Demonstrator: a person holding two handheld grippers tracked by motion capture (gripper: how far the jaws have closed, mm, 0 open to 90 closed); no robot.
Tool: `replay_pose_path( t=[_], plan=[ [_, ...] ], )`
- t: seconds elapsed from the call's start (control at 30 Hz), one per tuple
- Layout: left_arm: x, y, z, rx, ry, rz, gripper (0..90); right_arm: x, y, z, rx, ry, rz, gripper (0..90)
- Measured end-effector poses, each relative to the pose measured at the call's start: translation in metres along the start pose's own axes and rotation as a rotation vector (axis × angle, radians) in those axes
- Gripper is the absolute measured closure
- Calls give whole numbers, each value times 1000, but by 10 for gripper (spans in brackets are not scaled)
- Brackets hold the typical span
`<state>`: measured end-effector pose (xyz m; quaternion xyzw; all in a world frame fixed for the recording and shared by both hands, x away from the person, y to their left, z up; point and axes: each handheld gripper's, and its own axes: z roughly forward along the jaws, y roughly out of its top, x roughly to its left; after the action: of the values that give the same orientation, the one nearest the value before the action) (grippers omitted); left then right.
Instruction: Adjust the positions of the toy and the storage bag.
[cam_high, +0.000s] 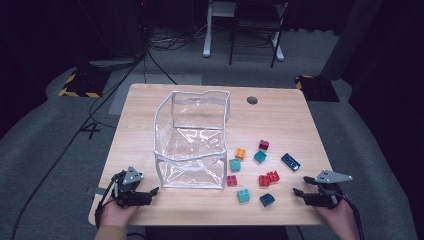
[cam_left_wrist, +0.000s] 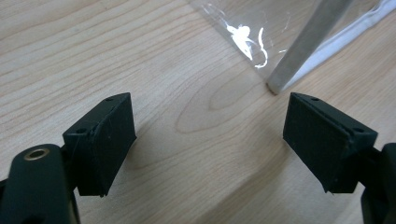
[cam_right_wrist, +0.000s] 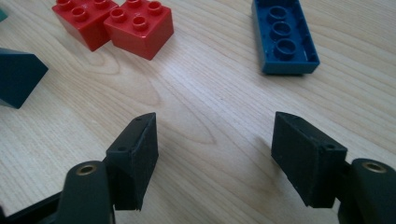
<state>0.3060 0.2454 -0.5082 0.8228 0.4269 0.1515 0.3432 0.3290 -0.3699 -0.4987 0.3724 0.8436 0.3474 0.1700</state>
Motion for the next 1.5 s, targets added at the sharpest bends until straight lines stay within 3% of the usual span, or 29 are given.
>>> replay_pose_path(
  t=[0.2,0.4,0.6,0.7,0.93,1.07,1.43,1.5],
  plan=[
    [-8,7,-14,-25,-11,15,174,9,10,-5,8,17,-38,361],
    [-19,17,-30,-38,-3,39,179,20,31,-14,-45,88,-31,375],
    [-26,30,-47,-122,-27,16,171,40,61,-17,-78,145,-73,384],
    [-32,36,-55,-165,-38,25,162,52,79,-16,-98,178,-100,387],
    [-38,48,-62,-202,-60,25,167,72,110,-9,-119,235,-135,395],
    [-38,53,-61,-208,-71,2,246,80,125,-6,-133,258,-144,400],
    [-37,63,-51,-207,-73,10,465,104,161,13,-136,296,-191,411],
    [-37,62,-50,-202,-77,15,555,110,166,19,-129,305,-197,413]
  ],
)
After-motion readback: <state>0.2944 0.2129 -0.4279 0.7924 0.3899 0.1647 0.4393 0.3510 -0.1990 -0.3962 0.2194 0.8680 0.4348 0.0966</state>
